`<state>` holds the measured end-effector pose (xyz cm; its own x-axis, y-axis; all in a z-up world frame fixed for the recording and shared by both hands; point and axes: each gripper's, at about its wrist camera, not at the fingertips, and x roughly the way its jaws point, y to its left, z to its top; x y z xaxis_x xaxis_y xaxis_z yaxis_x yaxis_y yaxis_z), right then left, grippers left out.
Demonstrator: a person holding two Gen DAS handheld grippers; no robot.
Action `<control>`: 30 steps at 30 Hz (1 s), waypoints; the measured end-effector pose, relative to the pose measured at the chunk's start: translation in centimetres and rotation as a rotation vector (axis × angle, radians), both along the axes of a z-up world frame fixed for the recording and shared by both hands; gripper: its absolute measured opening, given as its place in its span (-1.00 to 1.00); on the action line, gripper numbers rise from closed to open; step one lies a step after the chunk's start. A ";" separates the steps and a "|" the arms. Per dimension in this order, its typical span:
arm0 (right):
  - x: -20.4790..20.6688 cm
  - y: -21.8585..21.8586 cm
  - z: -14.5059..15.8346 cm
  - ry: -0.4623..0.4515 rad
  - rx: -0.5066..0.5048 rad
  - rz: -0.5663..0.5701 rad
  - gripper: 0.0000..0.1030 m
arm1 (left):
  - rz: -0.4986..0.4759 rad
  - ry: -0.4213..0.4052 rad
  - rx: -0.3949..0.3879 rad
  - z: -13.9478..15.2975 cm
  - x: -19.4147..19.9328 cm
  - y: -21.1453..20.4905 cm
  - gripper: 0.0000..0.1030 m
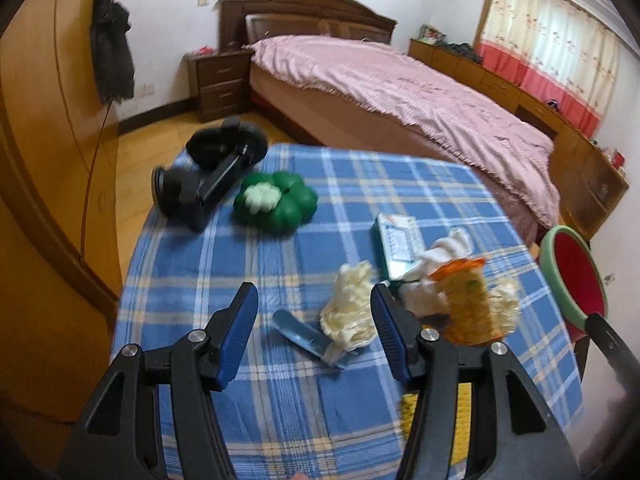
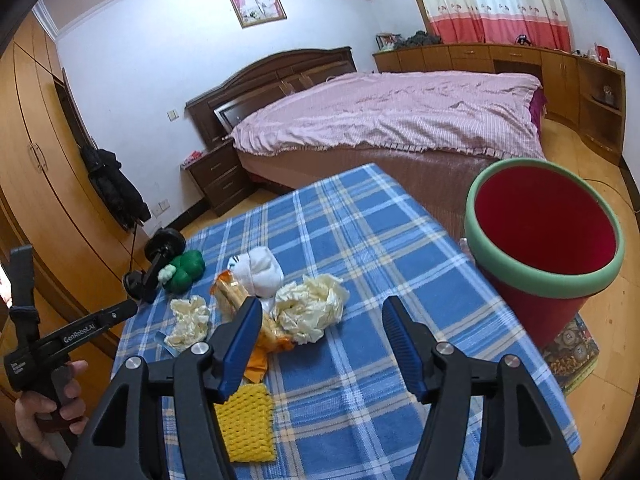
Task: Collect trash
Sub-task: 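Move both open tools back over the table, then grasp the blue plastic scoop with the left tool while the right tool grasps the corn snack bag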
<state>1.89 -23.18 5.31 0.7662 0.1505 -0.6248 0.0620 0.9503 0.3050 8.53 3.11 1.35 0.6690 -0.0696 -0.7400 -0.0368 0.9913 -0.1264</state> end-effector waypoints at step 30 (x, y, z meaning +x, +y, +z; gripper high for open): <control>2.0 1.0 -3.9 0.101 0.014 0.042 0.28 | 0.088 0.124 0.076 -6.9 0.5 0.9 0.14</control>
